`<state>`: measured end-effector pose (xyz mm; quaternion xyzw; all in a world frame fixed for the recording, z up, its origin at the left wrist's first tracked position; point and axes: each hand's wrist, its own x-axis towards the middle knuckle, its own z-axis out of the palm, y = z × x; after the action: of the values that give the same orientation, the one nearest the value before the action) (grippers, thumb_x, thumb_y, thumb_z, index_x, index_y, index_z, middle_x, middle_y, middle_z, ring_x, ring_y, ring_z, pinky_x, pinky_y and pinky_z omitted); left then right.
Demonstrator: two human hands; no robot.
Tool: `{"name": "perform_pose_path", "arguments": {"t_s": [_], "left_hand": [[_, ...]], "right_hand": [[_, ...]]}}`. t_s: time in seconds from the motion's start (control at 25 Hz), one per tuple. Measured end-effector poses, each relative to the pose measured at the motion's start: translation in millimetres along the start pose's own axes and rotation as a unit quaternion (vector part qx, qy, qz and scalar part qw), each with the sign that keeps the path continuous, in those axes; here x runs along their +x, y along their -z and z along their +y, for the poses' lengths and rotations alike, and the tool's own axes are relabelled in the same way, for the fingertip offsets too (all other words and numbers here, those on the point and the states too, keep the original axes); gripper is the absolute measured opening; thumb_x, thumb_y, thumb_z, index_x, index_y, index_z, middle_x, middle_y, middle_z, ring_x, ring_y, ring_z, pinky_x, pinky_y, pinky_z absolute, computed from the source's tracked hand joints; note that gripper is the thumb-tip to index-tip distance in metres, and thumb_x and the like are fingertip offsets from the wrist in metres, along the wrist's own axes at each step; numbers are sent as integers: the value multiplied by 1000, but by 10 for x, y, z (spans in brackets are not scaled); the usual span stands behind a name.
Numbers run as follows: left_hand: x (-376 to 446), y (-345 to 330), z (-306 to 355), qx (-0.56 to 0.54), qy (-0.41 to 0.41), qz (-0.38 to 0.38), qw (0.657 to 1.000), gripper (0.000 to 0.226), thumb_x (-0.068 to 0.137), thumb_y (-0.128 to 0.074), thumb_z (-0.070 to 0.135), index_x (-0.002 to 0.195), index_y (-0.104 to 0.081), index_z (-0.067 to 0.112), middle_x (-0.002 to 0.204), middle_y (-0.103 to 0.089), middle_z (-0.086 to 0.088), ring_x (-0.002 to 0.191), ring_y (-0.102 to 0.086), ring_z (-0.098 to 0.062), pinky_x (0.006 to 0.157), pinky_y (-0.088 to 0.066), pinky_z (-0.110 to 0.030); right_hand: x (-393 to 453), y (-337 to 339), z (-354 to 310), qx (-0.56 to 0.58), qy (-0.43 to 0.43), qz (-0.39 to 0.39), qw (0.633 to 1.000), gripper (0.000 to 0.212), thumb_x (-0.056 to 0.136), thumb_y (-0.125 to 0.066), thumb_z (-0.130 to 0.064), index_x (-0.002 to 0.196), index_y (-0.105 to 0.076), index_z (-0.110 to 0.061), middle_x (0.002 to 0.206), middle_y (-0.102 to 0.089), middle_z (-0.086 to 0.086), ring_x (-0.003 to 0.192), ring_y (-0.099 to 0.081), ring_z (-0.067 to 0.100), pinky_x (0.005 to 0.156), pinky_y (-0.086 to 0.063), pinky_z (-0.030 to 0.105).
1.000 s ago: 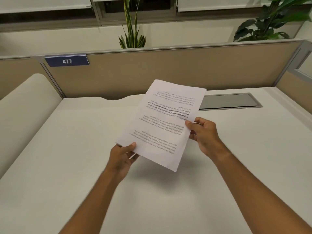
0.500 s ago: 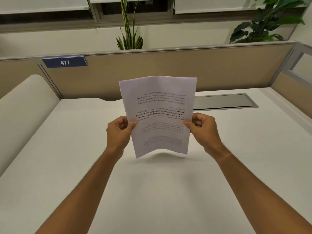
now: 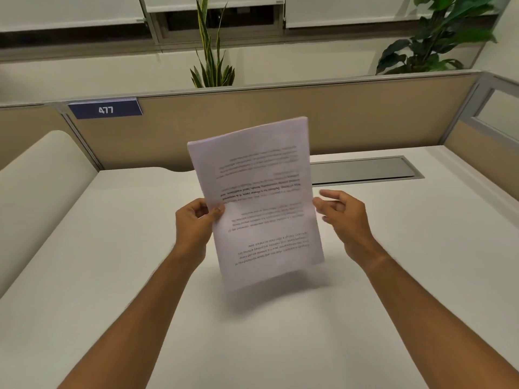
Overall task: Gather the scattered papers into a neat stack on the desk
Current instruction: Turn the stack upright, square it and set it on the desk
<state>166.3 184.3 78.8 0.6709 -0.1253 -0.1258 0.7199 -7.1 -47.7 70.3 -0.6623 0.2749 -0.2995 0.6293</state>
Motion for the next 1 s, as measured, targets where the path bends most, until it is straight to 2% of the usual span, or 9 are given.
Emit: {"name": "perform_pose_path", "arguments": {"t_s": [0.08, 0.2, 0.28, 0.4, 0.48, 0.6, 0.8, 0.88, 1.0], "left_hand": [[-20, 5, -14, -71, 44, 47, 995, 10, 84, -70, 4, 86, -69, 14, 84, -77, 2, 83, -71, -22, 71, -60, -32], [-109, -109, -89, -167, 104, 108, 975, 12, 87, -64, -1, 87, -67, 10, 90, -73, -3, 85, -68, -20, 68, -58, -28], [-171, -192, -136, -204, 125, 122, 963, 14, 89, -62, -3, 88, -67, 11, 92, -71, -4, 86, -67, -20, 68, -58, -29], [-240, -230, -172, -237, 135, 94, 958, 17, 88, -62, -3, 93, -68, 13, 93, -75, -3, 84, -71, -18, 69, -59, -30], [-255, -129, -169, -208, 117, 40, 970, 19, 86, -64, -4, 97, -69, 11, 92, -77, -1, 84, -74, -17, 69, -59, -28], [-140, 258, -125, -144, 95, -22, 985, 18, 86, -63, -3, 99, -67, 9, 89, -78, -1, 82, -74, -17, 73, -60, -29], [144, 695, 14, 9, 59, -39, 997, 4, 82, -72, 13, 85, -72, 16, 84, -77, 3, 78, -71, -15, 68, -57, -30], [129, 642, -44, 78, 19, -45, 996, 3, 82, -74, 13, 83, -72, 14, 84, -78, 2, 77, -74, -15, 68, -60, -29], [61, 571, -203, 118, -20, -16, 993, 6, 83, -74, 15, 80, -73, 20, 85, -77, 10, 79, -74, -12, 66, -60, -25]], "right_hand": [[-64, 59, 94, 55, -83, 21, 995, 48, 84, -73, -39, 123, -61, -15, 110, -70, 3, 99, -68, 21, 83, -55, 33], [-261, -76, 249, 166, -167, -40, 971, 35, 79, -76, -36, 103, -68, -11, 100, -73, 7, 88, -69, 23, 73, -57, 32], [-350, -239, 297, 183, -157, -63, 968, 23, 84, -74, -23, 101, -70, -8, 102, -76, 10, 87, -73, 23, 68, -58, 29], [-331, -329, 261, 187, -119, -35, 974, 19, 90, -67, -8, 109, -69, -5, 103, -77, 7, 92, -74, 23, 66, -59, 29], [-249, -246, 180, 164, -100, -25, 981, 18, 89, -67, -3, 106, -70, -3, 100, -78, 7, 89, -75, 22, 65, -59, 29], [-130, 12, 75, 108, -82, -50, 990, 17, 87, -67, 0, 104, -71, -3, 97, -78, 7, 87, -75, 23, 65, -59, 29], [-49, 277, 18, 5, -46, -110, 993, 18, 86, -70, -5, 102, -73, -12, 97, -79, 2, 88, -75, 22, 69, -61, 31], [-49, 235, 42, -30, -4, -81, 996, 19, 86, -71, -6, 97, -74, -21, 92, -79, -4, 85, -76, 16, 71, -61, 29], [-74, 159, 98, -57, 42, -40, 997, 26, 85, -73, -7, 91, -74, -33, 82, -77, -20, 78, -74, 2, 66, -56, 15]]}}
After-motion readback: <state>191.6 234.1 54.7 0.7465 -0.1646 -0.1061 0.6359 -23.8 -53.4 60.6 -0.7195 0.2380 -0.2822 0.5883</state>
